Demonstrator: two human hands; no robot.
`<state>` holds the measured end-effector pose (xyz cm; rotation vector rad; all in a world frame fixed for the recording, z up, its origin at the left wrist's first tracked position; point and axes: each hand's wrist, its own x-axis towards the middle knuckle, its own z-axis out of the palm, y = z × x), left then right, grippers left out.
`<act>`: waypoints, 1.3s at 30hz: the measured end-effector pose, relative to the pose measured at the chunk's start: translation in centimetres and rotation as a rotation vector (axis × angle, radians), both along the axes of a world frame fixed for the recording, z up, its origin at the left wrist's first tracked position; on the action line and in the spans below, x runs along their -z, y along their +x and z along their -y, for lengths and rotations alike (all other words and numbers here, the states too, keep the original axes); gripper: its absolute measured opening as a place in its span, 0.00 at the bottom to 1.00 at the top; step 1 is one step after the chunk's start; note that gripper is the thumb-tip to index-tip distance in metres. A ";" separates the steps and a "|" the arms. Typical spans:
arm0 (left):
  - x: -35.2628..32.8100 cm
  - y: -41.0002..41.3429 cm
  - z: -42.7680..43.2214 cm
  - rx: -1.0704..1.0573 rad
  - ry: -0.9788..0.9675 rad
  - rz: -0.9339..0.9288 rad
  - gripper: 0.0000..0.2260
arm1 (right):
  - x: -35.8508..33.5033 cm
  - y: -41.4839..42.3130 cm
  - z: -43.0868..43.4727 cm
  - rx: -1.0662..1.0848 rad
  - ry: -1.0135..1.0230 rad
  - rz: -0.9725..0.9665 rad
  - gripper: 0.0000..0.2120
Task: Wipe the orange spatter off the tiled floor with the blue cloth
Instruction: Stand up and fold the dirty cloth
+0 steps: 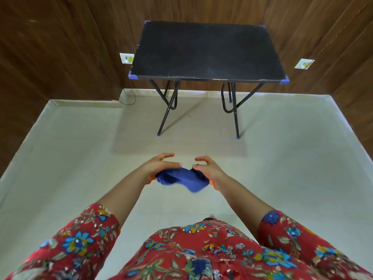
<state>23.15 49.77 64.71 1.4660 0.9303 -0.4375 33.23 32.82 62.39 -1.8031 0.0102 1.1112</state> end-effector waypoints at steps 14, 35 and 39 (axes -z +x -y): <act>-6.2 1.4 -2.2 0.799 0.305 -0.235 0.25 | -5.9 2.8 0.9 -0.854 -0.175 0.617 0.12; -8.3 2.0 0.3 -0.301 -0.132 0.347 0.10 | -7.7 1.0 2.4 0.257 0.565 -0.309 0.18; -7.3 1.8 0.1 -0.264 -0.049 0.366 0.24 | -7.2 1.4 2.0 0.216 0.377 0.012 0.32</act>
